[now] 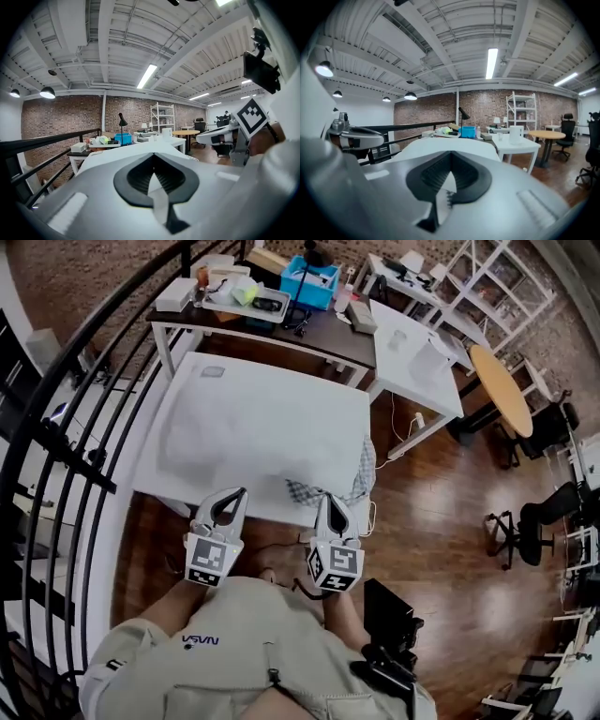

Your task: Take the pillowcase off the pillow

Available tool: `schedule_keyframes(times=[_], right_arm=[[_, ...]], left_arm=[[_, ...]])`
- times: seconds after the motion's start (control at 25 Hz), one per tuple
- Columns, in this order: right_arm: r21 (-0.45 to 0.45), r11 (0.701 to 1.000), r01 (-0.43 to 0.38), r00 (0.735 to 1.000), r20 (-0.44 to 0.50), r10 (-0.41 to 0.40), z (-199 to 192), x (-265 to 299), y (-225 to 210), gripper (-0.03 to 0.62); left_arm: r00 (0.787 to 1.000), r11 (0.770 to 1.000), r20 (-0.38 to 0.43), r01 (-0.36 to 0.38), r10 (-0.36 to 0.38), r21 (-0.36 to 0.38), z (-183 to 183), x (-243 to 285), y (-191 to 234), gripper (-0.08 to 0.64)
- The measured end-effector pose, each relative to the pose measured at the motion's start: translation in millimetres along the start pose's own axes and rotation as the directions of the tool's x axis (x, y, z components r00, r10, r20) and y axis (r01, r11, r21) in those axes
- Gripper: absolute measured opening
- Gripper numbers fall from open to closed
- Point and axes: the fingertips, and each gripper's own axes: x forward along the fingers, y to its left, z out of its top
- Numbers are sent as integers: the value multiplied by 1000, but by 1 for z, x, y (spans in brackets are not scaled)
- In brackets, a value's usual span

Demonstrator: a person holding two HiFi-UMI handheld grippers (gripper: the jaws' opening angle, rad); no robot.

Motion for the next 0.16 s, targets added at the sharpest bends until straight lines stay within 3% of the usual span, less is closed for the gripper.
schedule_keyframes(times=[0.16], right_arm=[[-9,1000,14,1000,-4,-14,-2,-3,-12,2]], left_arm=[[1000,1000,9,-12,12,-7,1,-1,-3,0]])
